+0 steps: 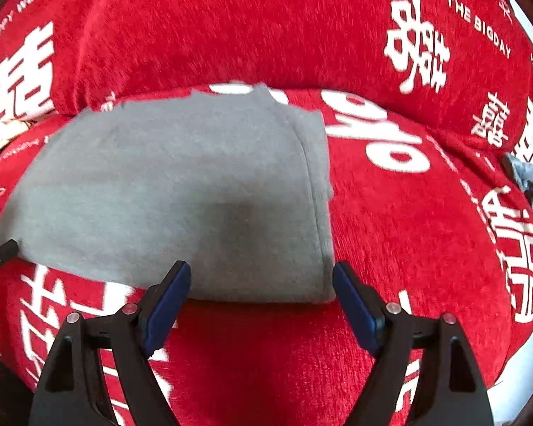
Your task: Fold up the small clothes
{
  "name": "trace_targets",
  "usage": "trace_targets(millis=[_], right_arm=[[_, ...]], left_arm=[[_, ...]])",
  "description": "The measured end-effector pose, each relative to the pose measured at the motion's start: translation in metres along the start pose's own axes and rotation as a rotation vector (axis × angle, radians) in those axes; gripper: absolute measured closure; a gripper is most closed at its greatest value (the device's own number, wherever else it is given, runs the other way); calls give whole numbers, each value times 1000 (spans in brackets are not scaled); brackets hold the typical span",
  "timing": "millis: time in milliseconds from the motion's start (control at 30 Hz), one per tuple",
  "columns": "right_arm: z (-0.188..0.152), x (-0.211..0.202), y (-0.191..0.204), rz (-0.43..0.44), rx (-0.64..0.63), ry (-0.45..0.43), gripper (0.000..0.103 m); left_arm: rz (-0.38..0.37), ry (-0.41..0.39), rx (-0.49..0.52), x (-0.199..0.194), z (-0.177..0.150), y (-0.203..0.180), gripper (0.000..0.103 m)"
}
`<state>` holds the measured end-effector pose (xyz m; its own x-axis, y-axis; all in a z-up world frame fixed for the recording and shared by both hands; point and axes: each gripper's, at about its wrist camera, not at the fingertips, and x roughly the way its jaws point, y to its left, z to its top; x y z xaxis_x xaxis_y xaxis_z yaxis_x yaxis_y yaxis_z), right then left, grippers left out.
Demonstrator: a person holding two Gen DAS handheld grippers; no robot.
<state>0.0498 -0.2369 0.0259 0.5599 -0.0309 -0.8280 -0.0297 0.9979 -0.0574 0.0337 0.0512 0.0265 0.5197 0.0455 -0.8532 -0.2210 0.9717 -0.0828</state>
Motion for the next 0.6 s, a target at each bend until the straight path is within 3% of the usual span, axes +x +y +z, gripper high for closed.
trace_targets(millis=[167,367,533,600], right_arm=[[21,0,17,26,23,-6,19],[51,35,39,52,42,42,19],[78,79,40,47,100,133,14],[89,86,40,24,98,120,10]], left_arm=[[-9,-26,-10,-1,18,-5,1],[-3,-34,24,15,53,-33,1],[-23,76,30,59,89,-50,1],[3,121,40,78,98,-54,1]])
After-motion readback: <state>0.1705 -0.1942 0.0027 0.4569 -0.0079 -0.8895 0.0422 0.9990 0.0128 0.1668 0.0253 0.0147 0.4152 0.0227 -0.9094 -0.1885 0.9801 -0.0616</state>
